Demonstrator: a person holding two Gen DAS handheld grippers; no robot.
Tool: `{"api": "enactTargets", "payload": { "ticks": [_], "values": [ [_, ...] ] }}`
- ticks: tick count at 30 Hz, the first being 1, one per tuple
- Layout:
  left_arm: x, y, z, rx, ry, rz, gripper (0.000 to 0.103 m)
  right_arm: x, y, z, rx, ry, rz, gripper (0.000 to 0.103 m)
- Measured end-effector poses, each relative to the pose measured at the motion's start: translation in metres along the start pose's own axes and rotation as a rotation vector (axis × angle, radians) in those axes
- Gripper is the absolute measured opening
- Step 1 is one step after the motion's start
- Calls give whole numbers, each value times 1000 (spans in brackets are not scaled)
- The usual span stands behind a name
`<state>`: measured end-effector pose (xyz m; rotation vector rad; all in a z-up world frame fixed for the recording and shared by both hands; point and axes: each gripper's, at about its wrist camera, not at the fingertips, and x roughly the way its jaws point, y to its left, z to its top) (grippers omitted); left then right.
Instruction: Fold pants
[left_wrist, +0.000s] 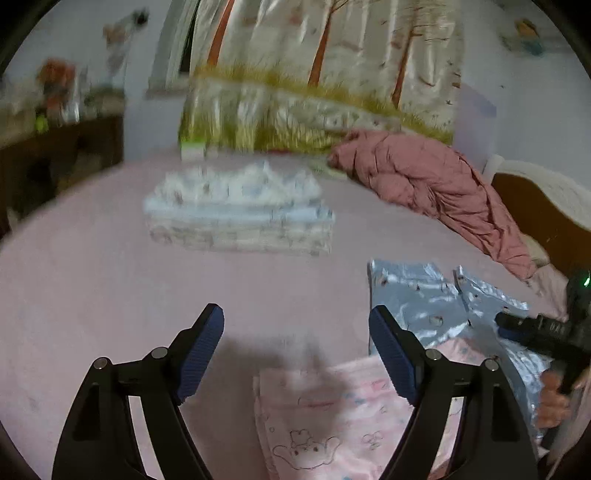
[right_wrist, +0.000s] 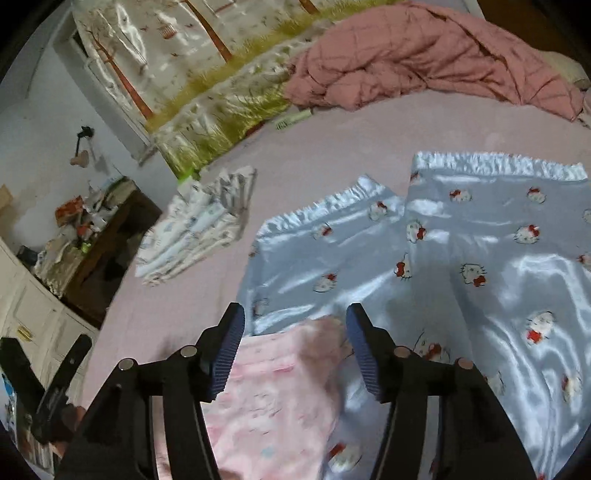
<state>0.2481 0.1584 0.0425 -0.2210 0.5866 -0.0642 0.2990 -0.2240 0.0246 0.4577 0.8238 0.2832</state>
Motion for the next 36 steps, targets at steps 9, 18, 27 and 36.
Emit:
{"api": "enactTargets", "payload": {
  "ticks": [9, 18, 27, 36],
  "values": [
    [48, 24, -27, -48, 196, 2, 79, 69, -39, -20, 46, 157, 159, 67],
    [63, 32, -37, -75, 267, 25, 79, 81, -19, -25, -43, 170, 157, 36],
    [67, 57, -37, -248, 298, -179, 65, 73, -10, -28, -106, 129, 148, 16],
    [71, 41, -41, -192, 342, -214, 47, 67, -6, -29, -122, 102, 134, 16]
  ]
}}
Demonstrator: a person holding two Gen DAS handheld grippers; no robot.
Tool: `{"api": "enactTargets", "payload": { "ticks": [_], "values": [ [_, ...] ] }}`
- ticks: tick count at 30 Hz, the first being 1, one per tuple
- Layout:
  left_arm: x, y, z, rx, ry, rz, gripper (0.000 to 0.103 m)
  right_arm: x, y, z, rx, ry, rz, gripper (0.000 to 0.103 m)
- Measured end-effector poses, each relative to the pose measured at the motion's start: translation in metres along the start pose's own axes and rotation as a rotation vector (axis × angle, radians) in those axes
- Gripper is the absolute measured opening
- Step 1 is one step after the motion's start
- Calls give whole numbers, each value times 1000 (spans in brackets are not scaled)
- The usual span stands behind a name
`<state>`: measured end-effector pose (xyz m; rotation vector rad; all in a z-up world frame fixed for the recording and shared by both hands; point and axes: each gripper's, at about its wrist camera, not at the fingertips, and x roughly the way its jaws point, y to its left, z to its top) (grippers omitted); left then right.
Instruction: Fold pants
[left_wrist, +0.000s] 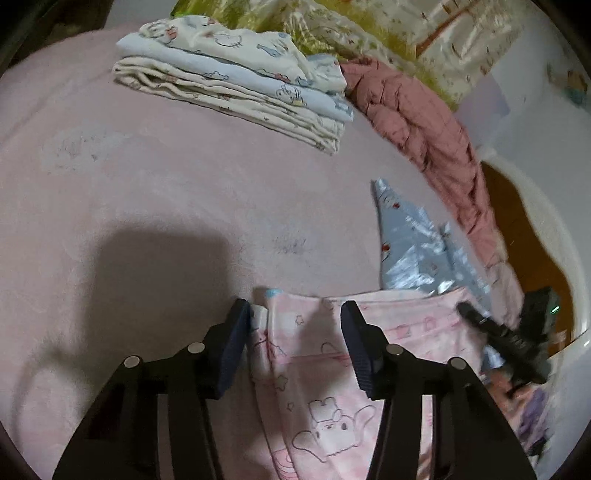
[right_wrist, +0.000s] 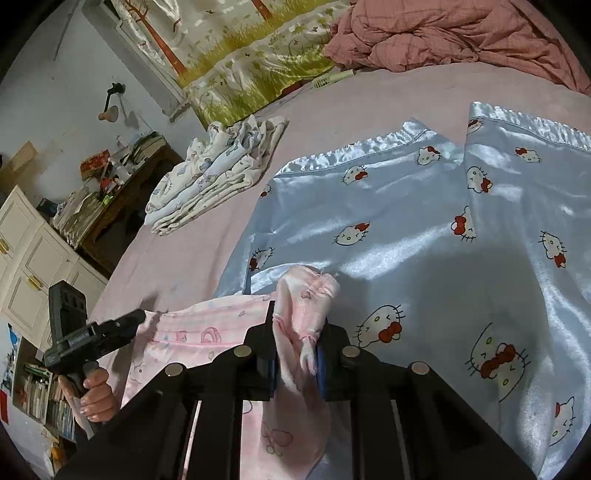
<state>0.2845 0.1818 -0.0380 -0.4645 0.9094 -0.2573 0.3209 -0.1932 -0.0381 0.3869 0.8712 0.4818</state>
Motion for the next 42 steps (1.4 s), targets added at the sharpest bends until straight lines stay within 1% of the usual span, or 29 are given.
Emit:
{"api": "enactTargets", "payload": {
  "ticks": [1, 2, 3, 6, 7, 9, 13, 16, 18, 20, 22, 25, 30, 34, 37, 39, 42],
  "values": [
    [1, -2, -1, 13, -11, 28, 35, 0, -1, 0, 0, -1, 1, 16],
    [1, -4, -1, 30, -25, 64, 14, 0, -1, 0, -1, -1, 1, 16],
    [1, -7, -2, 53, -42, 103, 6, 0, -1, 0, -1, -1, -1, 16],
    [-3, -17, -5, 110, -92, 129, 5, -1, -1, 0, 0, -3, -5, 16],
    [-8, -20, -6, 127, -119, 124, 5, -2, 0, 0, -3, -7, -7, 16],
    [-19, -23, -6, 136, -159, 97, 4, -6, 1, 0, -17, -26, 0, 14],
    [-52, -32, -6, 132, -220, -1, 4, -25, 9, -8, -45, -68, 33, 12],
    [-82, -47, -11, 181, -265, -10, 4, -45, 21, -15, -79, -101, 23, 11],
    [-98, -56, -19, 212, -273, -13, 4, -64, 32, -21, -109, -138, 31, 11],
    [-116, -64, -29, 260, -274, 7, 4, -81, 42, -28, -140, -163, 38, 11],
    [-129, -68, -41, 286, -271, 17, 4, -101, 56, -40, -187, -187, 42, 11],
    [-150, -70, -68, 330, -281, 21, 4, -127, 74, -63, -263, -216, 30, 11],
    [-158, -62, -110, 363, -261, 45, 4, -156, 91, -111, -342, -225, 24, 11],
    [-144, -56, -130, 365, -210, 85, 4, -155, 92, -141, -385, -188, -32, 11],
    [-134, -51, -142, 361, -158, 85, 6, -146, 86, -157, -384, -148, -79, 12],
    [-130, -51, -149, 384, -139, 104, 10, -143, 78, -163, -365, -115, -87, 12],
    [-135, -49, -159, 410, -144, 129, 12, -145, 69, -169, -339, -77, -78, 13]
  ]
}}
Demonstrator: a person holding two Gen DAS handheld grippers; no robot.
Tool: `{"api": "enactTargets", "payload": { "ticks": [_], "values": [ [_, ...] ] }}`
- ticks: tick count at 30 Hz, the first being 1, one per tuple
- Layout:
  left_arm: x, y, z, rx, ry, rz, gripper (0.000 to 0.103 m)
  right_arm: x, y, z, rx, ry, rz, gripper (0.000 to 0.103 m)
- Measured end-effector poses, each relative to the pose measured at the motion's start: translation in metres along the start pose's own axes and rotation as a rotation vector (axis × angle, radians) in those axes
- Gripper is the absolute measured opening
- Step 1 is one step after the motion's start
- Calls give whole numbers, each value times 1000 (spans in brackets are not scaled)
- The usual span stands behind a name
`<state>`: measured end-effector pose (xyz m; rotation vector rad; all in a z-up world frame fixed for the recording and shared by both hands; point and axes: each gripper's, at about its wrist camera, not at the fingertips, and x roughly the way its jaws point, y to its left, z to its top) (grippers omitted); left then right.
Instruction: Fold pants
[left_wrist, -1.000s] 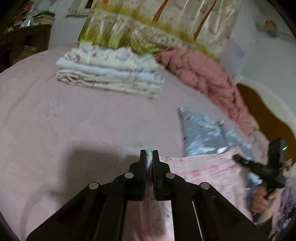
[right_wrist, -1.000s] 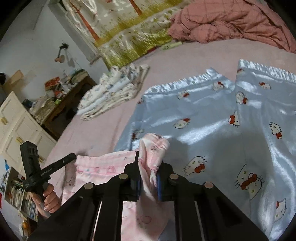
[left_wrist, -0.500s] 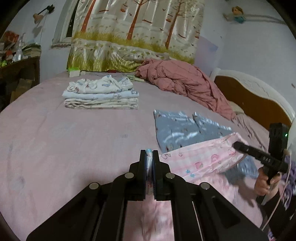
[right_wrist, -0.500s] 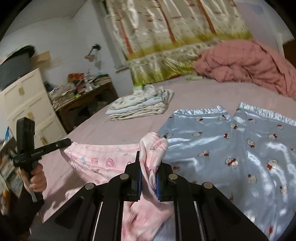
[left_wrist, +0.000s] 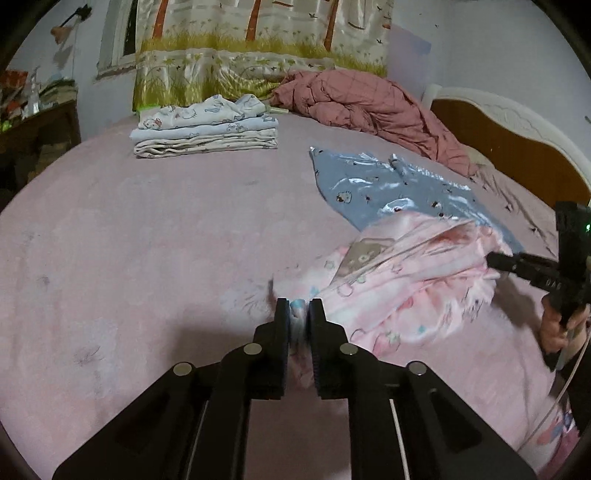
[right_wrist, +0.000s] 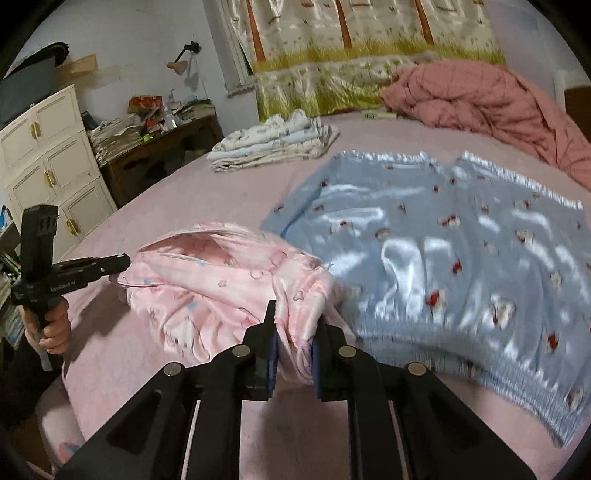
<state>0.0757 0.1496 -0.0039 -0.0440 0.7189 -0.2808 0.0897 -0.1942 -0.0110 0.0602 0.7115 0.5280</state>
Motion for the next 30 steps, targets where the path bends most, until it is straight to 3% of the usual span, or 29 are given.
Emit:
{"api": "enactTargets", "payload": {
  "ticks": [2, 4, 8, 9, 10, 12, 17, 18, 21, 22, 23, 24, 25, 30],
  "values": [
    [-6, 3, -2, -5, -8, 10, 13, -6, -1, -4, -9, 2, -8, 14],
    [-12, 5, -5, 0, -12, 21, 16, -10, -1, -6, -23, 9, -17, 22],
    [-26, 5, -11, 21, -34, 54, 42, -20, 4, -14, -55, 13, -65, 33],
    [-29, 5, -11, 20, -42, 53, 44, -24, 4, -15, -56, 7, -66, 41],
    [-33, 5, -11, 19, -46, 46, 48, -29, 3, -16, -56, -3, -62, 61],
    [-37, 5, -8, 5, -61, 34, 54, -41, 2, -17, -41, -50, -78, 74],
    [-20, 4, 8, -50, -43, 6, 55, -52, -1, 2, 31, -113, -56, 74],
    [-13, 4, 11, -68, -30, -5, 55, -49, -3, 7, 64, -114, -52, 73],
    [3, 2, 16, -90, -2, -38, 54, -32, -7, 23, 149, -93, -43, 46],
    [6, 0, 16, -79, 2, -37, 46, -23, -9, 27, 170, -80, -40, 33],
    [7, -2, 15, -64, 3, -33, 25, -17, -9, 28, 177, -69, -37, 26],
    [7, -5, 13, -46, 8, -32, 14, -11, -9, 28, 180, -51, -31, 14],
    [5, -8, 11, -27, 16, -22, 6, -6, -8, 26, 173, -30, -24, 11],
    [-23, -20, -9, 82, -31, 21, 4, -14, 10, 1, 18, -8, -42, 8]
  ]
}}
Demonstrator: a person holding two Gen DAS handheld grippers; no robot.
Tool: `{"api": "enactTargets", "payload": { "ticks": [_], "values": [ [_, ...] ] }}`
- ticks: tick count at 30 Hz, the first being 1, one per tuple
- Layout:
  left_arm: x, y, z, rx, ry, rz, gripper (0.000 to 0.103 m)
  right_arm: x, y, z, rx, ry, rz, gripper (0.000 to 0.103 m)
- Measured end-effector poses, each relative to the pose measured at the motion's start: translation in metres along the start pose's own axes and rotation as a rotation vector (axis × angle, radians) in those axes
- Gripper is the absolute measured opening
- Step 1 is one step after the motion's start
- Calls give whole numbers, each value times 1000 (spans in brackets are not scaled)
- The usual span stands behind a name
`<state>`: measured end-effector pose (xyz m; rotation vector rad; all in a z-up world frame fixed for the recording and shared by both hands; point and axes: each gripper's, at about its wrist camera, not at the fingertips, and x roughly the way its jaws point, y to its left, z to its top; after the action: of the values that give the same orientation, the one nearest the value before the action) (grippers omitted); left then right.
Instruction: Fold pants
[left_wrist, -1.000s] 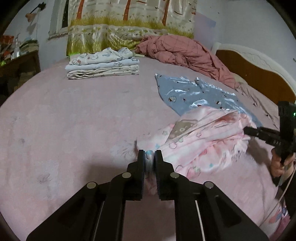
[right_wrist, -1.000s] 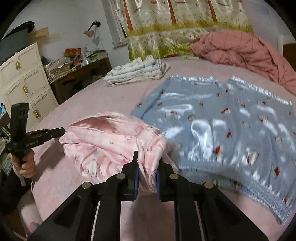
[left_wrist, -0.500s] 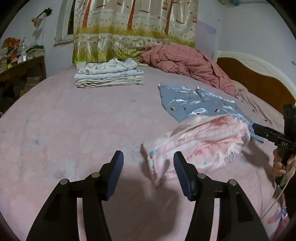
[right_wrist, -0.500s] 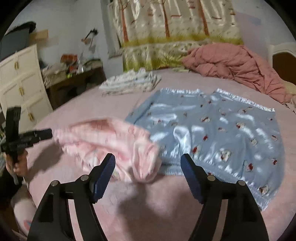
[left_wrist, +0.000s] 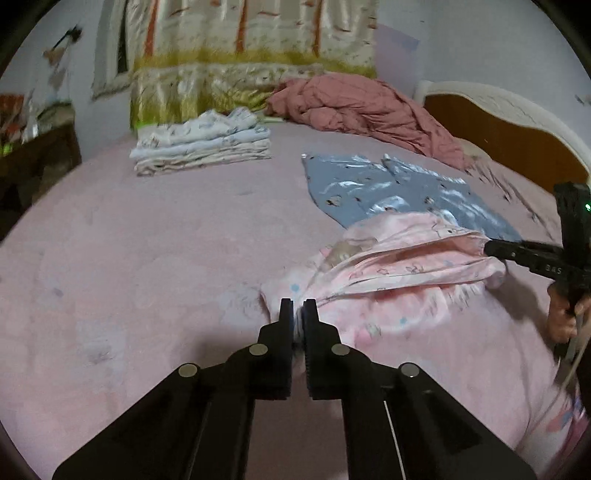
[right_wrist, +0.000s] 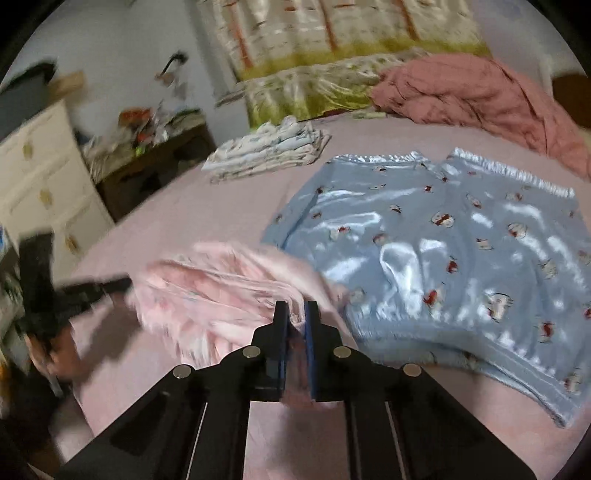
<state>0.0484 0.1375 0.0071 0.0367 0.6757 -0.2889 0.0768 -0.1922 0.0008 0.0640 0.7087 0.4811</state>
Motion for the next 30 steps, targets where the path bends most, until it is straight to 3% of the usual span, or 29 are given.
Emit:
{"api": "enactTargets", "payload": {
  "ticks": [4, 9, 10, 11, 13, 15, 20, 21, 22, 23, 24, 25, 28, 30],
  "values": [
    [-14, -10, -14, 95, -1, 45, 4, -10, 3, -23, -69, 37, -22, 8],
    [-17, -5, -29, 87, 38, 16, 7, -21, 1, -35, -88, 63, -32, 9],
    [-18, -5, -30, 84, 33, 27, 17, -23, 2, -37, -92, 64, -29, 12],
    [-19, -3, -30, 80, 25, 41, 35, -26, 3, -38, -92, 67, -19, 14],
    [-22, 2, -26, 48, -5, 61, 50, -31, 5, -39, -96, 60, -17, 28],
    [-19, 7, -21, 19, -6, 57, 50, -34, 8, -37, -95, 46, -37, 45],
    [10, 10, -15, 20, 60, 40, 50, -23, 11, -34, -91, 68, -66, 45],
    [15, 11, -15, 9, 71, 27, 50, -20, 11, -34, -83, 73, -64, 42],
    [19, 10, -16, 6, 77, 19, 49, -15, 11, -32, -73, 75, -66, 32],
    [20, 9, -17, 10, 76, 24, 33, -13, 11, -32, -67, 76, -62, 24],
    [19, 7, -17, 16, 64, 32, 17, -11, 11, -33, -63, 79, -54, 8],
    [15, 6, -18, 21, 52, 30, 6, -9, 13, -34, -67, 81, -47, 8],
    [-6, 2, -18, 44, -31, 33, 6, -18, 21, -37, -118, 22, -114, 7],
    [-14, 0, -18, 70, -38, 35, 6, -30, 23, -38, -119, -10, -105, 7]
  ]
}}
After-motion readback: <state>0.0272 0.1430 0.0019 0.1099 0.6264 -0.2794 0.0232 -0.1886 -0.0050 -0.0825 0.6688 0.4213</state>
